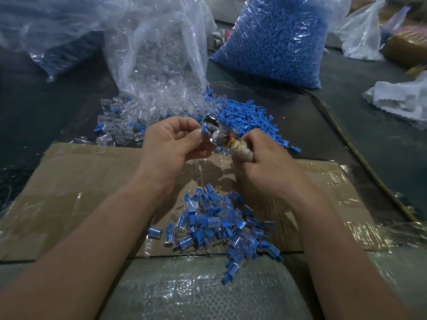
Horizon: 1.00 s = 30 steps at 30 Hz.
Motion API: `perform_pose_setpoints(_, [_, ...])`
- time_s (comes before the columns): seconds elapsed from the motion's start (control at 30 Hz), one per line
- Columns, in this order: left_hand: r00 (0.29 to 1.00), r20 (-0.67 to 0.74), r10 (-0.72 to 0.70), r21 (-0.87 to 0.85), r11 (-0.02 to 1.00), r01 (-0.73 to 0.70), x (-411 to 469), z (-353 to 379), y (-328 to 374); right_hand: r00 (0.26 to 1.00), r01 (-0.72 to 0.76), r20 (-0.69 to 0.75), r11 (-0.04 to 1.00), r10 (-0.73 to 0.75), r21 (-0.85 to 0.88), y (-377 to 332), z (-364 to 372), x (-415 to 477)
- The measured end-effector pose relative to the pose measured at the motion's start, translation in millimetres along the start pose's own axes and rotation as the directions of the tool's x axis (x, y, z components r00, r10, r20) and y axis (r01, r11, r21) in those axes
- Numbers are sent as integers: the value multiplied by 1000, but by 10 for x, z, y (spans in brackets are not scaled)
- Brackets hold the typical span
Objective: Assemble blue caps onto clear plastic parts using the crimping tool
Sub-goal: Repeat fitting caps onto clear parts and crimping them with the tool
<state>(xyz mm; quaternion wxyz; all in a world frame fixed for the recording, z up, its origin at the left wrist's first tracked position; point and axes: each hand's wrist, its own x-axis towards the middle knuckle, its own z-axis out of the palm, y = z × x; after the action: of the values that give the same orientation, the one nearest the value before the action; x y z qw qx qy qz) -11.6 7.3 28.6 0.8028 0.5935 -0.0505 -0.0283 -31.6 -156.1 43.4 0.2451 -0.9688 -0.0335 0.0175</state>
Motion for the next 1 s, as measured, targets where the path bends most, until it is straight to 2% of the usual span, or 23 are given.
perform_pose_setpoints(0.17, [996,-58,75,49,996,-72,-39,43,-17,999,43,-27,994,-45,-97,-45,23,-1])
perform_pose_setpoints(0.4, [987,-80,138,188,975,-121,-60,41,-10,997,66,-26,995,-68,-68,-72,43,6])
perform_pose_setpoints(0.7, [988,-105,117,176,980,-97,-49,28,12,988,101,-106,990,-112,-101,-44,121,27])
perform_pose_setpoints(0.83, [992,-99,72,156,986,-56,-40,12,0,988,123,-82,990,-128,-63,30,80,51])
perform_pose_setpoints(1.0, [981,-194,3,105,994,17,60,-168,51,995,84,-37,993,-88,-82,143,-22,69])
